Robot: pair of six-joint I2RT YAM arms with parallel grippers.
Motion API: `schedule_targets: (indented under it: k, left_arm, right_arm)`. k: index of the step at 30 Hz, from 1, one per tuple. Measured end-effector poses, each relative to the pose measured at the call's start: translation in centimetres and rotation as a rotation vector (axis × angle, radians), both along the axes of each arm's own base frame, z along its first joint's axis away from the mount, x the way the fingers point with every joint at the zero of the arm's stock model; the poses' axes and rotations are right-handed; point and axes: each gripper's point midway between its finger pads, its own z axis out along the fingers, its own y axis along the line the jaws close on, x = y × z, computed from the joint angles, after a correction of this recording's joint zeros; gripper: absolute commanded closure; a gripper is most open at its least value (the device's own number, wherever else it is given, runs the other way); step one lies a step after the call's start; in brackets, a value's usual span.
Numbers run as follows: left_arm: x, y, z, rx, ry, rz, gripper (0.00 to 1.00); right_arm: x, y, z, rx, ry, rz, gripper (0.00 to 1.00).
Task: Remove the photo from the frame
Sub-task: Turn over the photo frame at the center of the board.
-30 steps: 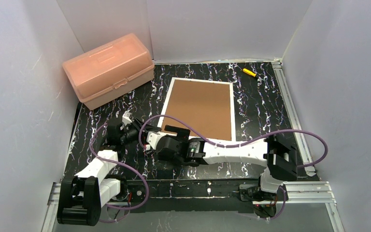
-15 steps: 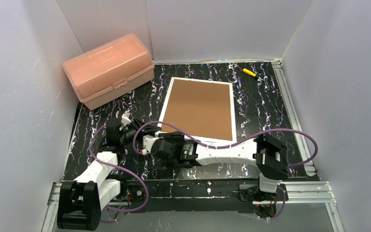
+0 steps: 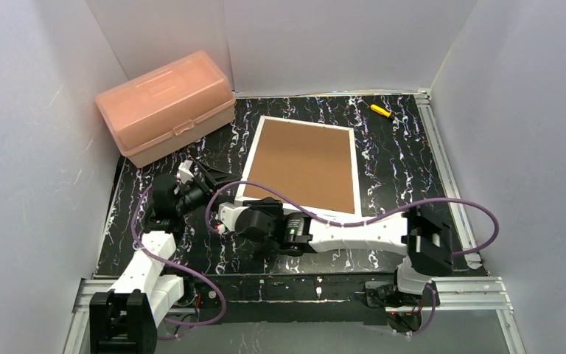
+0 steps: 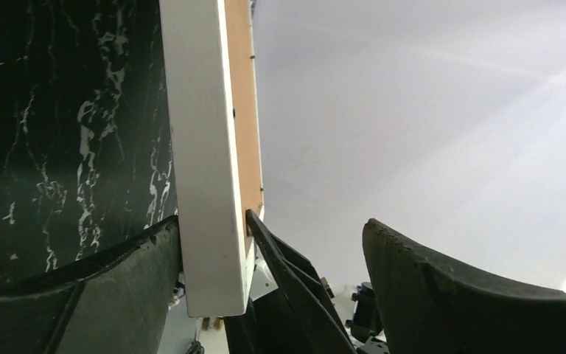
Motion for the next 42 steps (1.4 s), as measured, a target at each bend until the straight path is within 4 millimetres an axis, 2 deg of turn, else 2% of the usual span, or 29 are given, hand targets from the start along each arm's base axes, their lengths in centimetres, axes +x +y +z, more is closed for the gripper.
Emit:
schedule_targets:
  k: [5,9,12,15,20,27,32,38,40,42]
  left_arm:
    - [0.6,0.5,2.0,-0.008,-0.043,0.001,0.04]
    - [1.9,1.2,2.9,-0.002,-0.057,0.02,0.02]
    - [2.6,1.3,3.0,0.006,-0.054,0.022,0.02]
    - [3.1,1.4,2.1,0.012,-0.024,0.023,0.02]
    - [3.5,0.9,1.0,0.027,0.016,0.02,0.02]
    - [3.8,-1.9,1.5,0.052,-0.001,-0.047,0.02]
    - [4.6,-3.7,0.3,0.082,0.029,-0.079,0.07]
    - [4.8,-4.5,-1.5,0.113,0.066,-0.081,0.1]
    - [5.0,-4.7,-2.0,0.119,0.078,-0.08,0.19]
    - [5.1,-5.1,-2.7,0.123,0.094,-0.084,0.33]
  right_arm:
    - [-0.8,-1.9,1.4,0.062,0.016,0.024,0.99]
    - [-1.6,-3.9,2.0,0.106,0.035,0.053,0.99]
    - [-2.2,-5.2,2.5,0.138,0.048,0.074,0.99]
    - [-2.6,-6.1,3.1,0.175,0.055,0.09,0.99]
    - [-2.9,-6.5,3.9,0.216,0.061,0.105,0.99]
    - [-3.3,-6.2,3.3,0.215,0.084,0.128,0.99]
    - [-3.7,-6.0,3.2,0.223,0.105,0.143,0.99]
    - [-4.0,-5.9,3.3,0.242,0.122,0.153,0.99]
    - [-4.0,-5.9,3.1,0.244,0.126,0.155,0.99]
    - [-4.1,-6.0,2.8,0.239,0.132,0.159,0.99]
